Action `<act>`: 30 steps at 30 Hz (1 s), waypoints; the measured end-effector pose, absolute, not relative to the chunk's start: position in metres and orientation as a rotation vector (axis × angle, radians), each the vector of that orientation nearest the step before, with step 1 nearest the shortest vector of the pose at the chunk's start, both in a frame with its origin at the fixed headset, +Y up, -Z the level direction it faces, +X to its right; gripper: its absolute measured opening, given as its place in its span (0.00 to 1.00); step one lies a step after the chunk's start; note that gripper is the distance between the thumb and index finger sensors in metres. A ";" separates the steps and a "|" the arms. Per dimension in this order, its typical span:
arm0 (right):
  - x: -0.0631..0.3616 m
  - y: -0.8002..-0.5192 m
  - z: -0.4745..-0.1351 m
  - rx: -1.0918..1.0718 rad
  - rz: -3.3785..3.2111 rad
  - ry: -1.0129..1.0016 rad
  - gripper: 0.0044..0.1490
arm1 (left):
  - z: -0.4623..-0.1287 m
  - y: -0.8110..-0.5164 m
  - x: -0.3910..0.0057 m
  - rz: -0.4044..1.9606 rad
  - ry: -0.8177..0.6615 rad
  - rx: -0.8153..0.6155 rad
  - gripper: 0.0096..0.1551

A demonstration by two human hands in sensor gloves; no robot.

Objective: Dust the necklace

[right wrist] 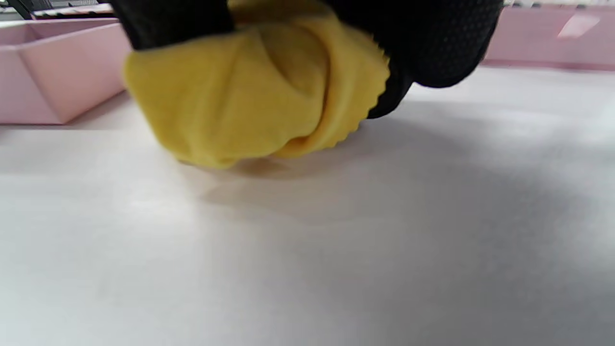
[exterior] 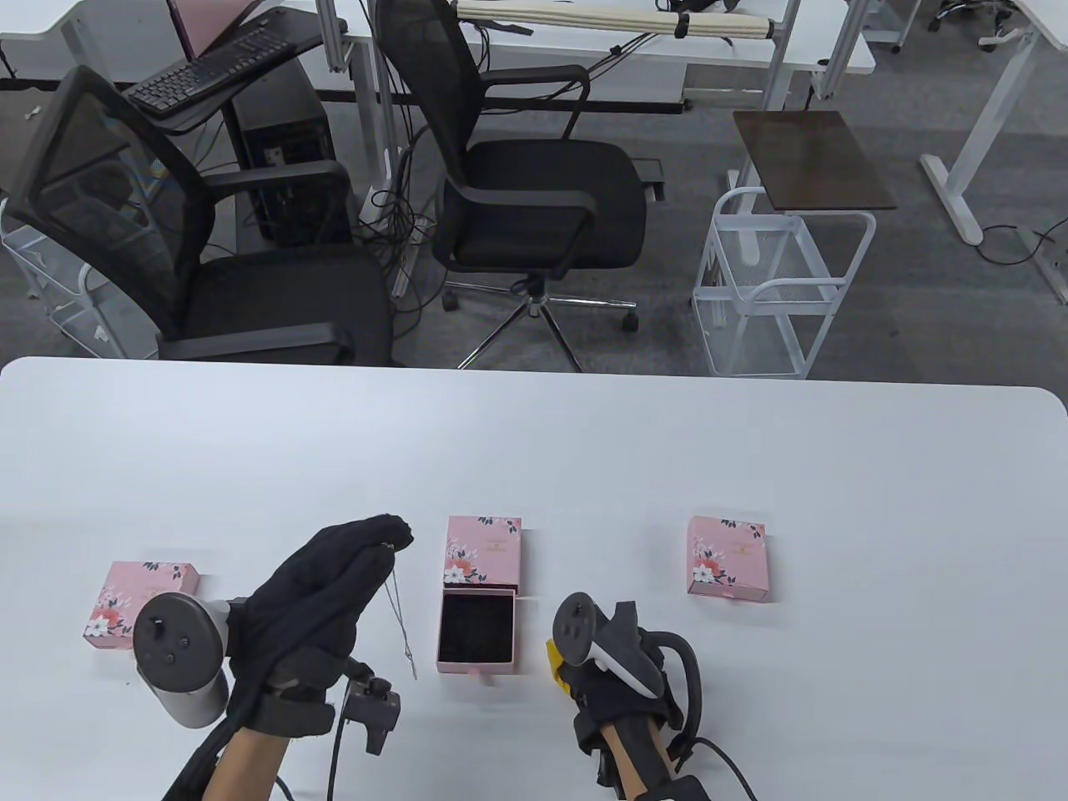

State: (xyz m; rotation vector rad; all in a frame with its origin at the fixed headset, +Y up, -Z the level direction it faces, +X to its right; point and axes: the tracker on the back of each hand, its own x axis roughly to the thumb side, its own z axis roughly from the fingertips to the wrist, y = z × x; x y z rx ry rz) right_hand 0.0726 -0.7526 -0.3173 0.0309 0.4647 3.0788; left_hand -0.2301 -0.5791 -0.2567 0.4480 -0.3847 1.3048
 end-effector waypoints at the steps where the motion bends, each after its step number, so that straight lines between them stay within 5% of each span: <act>1: 0.073 -0.752 -0.317 0.034 3.085 0.469 0.39 | -0.257 -0.579 -0.230 1.305 -0.384 0.448 0.19; 10: 0.080 -0.726 -0.308 0.045 3.020 0.366 0.42 | -0.256 -0.579 -0.229 1.305 -0.386 0.445 0.19; 24: 0.082 -0.723 -0.306 0.061 3.013 0.465 0.46 | -0.256 -0.580 -0.228 1.302 -0.387 0.436 0.19; 27: 0.082 -0.708 -0.302 0.150 2.970 0.383 0.46 | -0.257 -0.580 -0.227 1.300 -0.386 0.431 0.19; 30: 0.076 -0.680 -0.295 0.269 2.874 0.093 0.43 | -0.259 -0.581 -0.226 1.294 -0.387 0.419 0.18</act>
